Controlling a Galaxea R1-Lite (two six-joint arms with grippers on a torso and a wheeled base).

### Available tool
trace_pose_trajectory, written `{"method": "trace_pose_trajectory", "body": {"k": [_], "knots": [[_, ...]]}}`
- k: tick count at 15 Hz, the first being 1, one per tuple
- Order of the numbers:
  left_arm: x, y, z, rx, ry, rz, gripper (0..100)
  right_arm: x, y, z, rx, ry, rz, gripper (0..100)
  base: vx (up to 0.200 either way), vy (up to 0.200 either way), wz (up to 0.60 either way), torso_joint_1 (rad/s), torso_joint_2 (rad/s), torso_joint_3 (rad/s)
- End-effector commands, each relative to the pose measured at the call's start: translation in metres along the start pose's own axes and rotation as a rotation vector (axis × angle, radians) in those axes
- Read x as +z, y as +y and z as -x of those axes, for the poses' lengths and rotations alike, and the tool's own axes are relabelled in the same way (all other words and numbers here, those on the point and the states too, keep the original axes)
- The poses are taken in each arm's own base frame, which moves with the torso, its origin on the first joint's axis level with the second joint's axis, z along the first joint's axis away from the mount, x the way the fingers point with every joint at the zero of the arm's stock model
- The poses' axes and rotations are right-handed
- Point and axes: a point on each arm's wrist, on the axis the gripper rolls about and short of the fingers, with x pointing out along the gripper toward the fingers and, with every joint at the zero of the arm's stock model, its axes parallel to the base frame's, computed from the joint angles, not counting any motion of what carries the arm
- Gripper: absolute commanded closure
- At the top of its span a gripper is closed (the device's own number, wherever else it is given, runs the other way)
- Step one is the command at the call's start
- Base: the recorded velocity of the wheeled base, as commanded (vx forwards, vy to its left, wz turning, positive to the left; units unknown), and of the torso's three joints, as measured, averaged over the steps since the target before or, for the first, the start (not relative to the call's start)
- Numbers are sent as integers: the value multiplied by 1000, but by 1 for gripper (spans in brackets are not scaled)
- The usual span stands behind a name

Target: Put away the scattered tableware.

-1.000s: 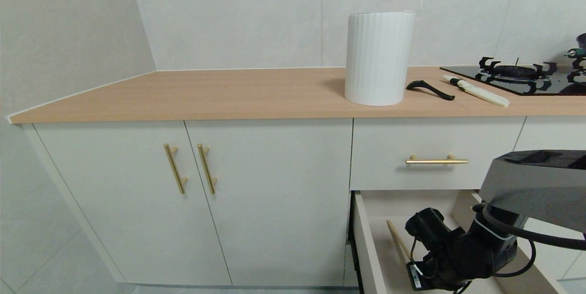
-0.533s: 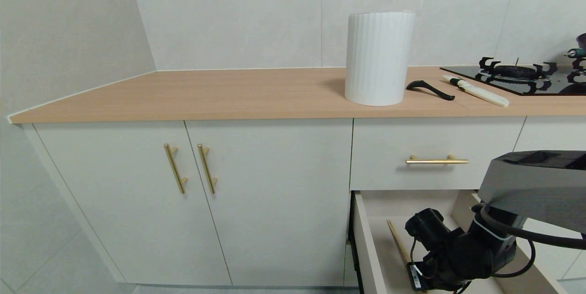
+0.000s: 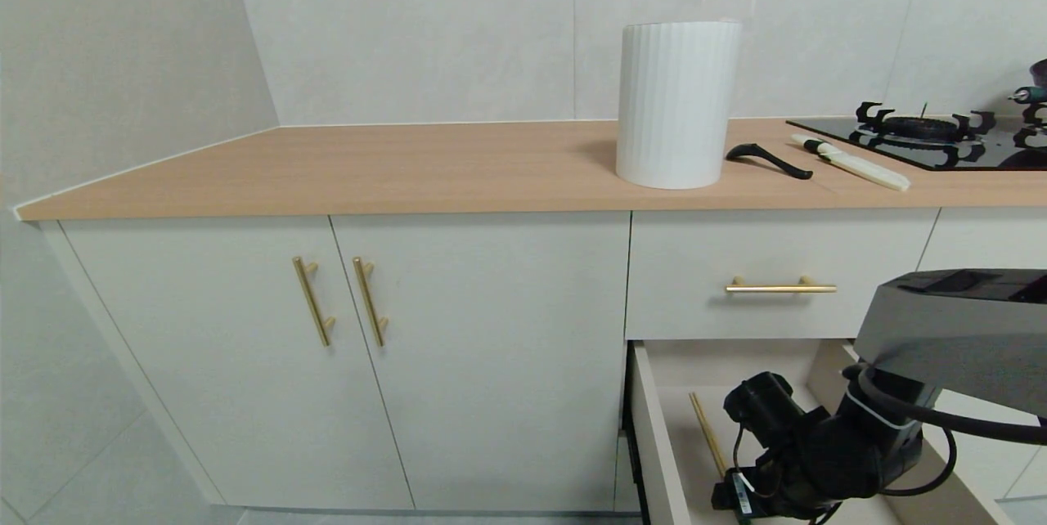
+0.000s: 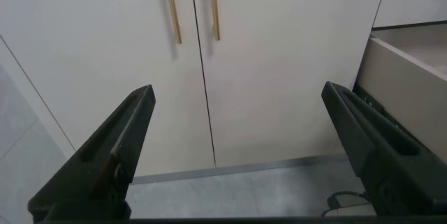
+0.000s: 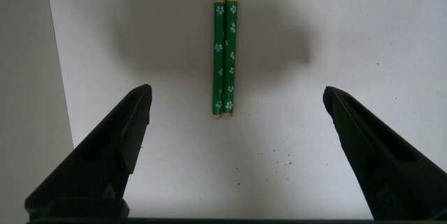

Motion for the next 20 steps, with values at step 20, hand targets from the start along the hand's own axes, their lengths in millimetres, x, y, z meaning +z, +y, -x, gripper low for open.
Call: {"method": "trace_pose_trajectory", "body": {"k": [20], "knots": [[0,0,0,0,1,0,0,5,-79,256,102,-728,-20,0,0,0,0,0,0,0]]}}
